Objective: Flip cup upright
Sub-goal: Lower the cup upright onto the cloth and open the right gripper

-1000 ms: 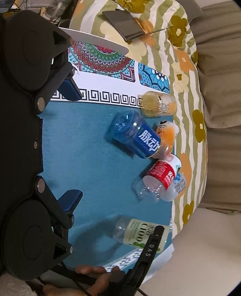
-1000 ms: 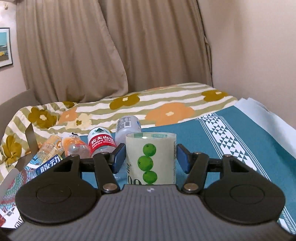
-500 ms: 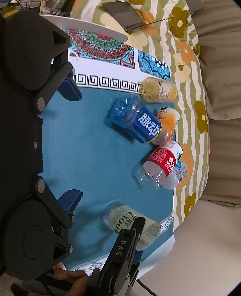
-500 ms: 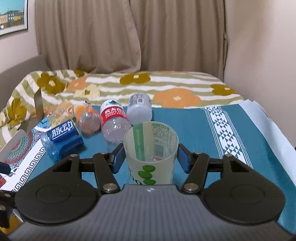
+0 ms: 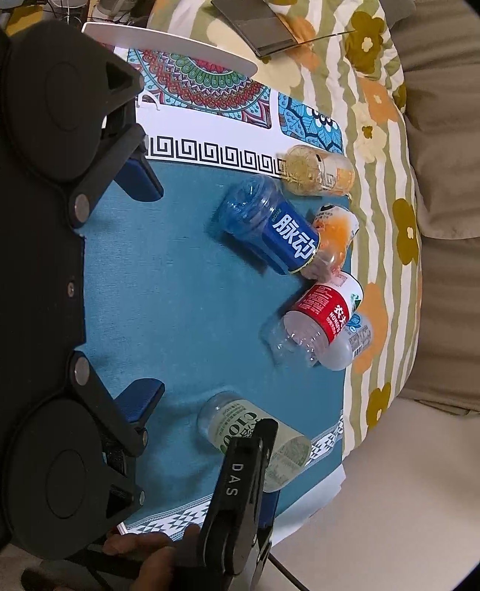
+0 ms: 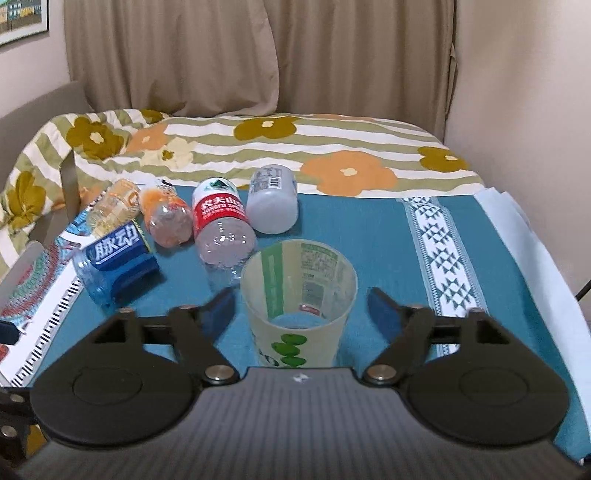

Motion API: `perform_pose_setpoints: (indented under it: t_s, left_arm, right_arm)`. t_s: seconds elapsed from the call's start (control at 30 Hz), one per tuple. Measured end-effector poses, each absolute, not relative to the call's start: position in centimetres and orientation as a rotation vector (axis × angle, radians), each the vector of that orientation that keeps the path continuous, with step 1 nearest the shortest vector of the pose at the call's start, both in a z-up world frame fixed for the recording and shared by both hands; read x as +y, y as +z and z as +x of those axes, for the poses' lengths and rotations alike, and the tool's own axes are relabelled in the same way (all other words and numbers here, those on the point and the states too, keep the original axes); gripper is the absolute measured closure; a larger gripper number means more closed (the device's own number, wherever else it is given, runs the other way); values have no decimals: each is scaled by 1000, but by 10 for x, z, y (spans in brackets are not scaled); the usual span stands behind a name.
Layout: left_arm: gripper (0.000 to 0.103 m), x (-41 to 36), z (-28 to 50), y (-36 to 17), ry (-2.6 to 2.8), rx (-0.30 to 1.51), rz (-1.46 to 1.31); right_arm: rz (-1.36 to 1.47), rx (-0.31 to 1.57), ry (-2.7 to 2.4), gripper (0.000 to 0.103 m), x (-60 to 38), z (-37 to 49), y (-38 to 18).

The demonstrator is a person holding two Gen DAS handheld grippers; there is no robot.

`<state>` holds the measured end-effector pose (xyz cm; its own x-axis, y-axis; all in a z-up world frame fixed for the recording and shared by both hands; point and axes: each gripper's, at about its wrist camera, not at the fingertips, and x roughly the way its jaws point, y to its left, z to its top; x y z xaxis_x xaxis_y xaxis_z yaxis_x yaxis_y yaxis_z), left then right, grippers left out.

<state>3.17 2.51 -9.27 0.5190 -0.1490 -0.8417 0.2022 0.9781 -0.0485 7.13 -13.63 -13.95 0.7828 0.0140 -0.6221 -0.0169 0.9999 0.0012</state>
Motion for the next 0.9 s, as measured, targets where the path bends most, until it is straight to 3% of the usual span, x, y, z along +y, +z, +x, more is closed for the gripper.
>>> perform_pose_setpoints:
  t_s: [0.27,0.9]
  left_arm:
    - [0,25,30,-84,-182,997,45]
    - [0,2,1,-6,-114,782,50]
  right_arm:
    - [37,744,64,0,-145,72,-134]
    - [32,799,22,0,-209,9,-39]
